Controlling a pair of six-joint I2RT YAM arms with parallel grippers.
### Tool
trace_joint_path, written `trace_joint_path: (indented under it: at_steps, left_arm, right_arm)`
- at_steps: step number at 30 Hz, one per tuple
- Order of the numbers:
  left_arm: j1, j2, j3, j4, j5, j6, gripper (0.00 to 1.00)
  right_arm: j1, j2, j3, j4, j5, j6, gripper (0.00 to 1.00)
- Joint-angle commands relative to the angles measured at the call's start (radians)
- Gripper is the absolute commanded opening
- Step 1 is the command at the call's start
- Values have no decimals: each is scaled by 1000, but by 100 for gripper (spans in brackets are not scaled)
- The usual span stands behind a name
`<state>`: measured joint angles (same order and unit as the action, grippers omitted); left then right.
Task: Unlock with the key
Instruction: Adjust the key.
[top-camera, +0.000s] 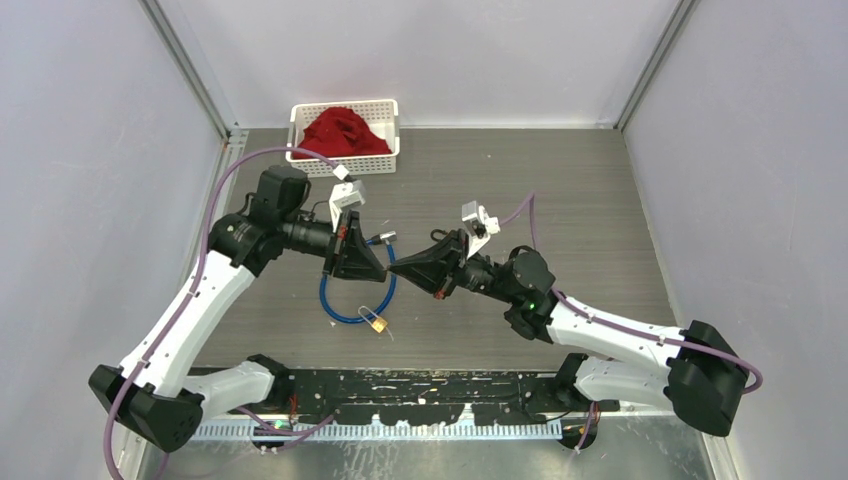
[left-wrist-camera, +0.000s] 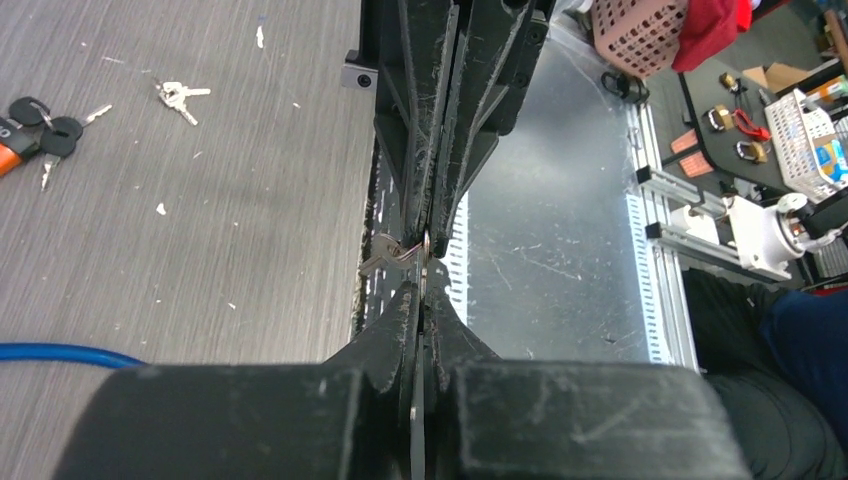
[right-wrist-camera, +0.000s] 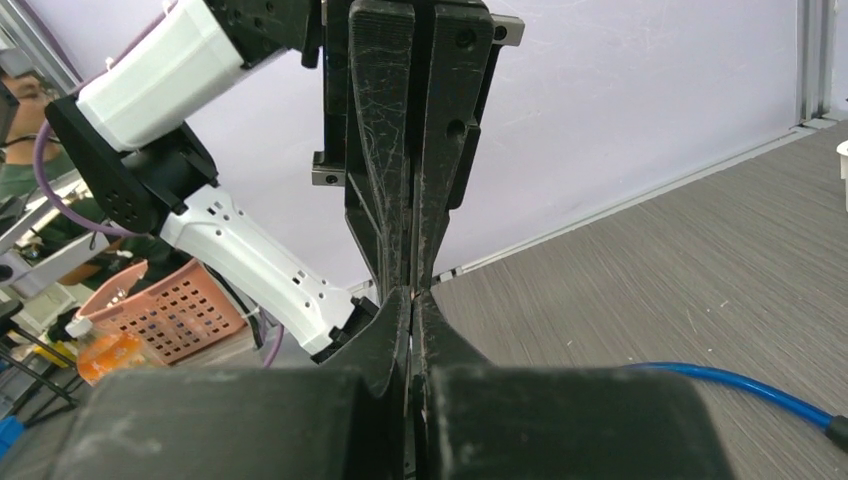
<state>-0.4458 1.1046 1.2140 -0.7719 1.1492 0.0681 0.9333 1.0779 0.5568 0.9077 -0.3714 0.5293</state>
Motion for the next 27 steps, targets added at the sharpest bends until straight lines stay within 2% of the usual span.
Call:
trace_joint_path:
  at_steps: [1,3,6,8,14,18,21,27]
  left_arm:
    - [16,17,62,-173,-42,148,0]
    - [16,19,62,-209,-45,177,0]
    - [16,18,51,-244,-45,204,0]
    - [16,16,40,-257,-47,212,0]
    - [16,8,21,-276,-56,222,0]
    - [16,9,17,-281,-53,219,0]
    - [15,4,18,-286,-56,224,0]
    - [16,-2,18,-293,-44,236,0]
  right_arm:
    - [10,-22,44,-39,-45,-54,3]
    - [10,-32,57,-96,-56,-75,8]
    - [10,-50,78,-166,-73,-101,23]
    - [10,-69,87,-217,-71,-126,35]
    - [-10,-101,134,-340,-89,-195,58]
    - [-16,-30,188,-355,-181,-196,64]
    - [-23,24,219,-349,-258,-193,65]
    - [-45,106,268,-325,-408,-160,56]
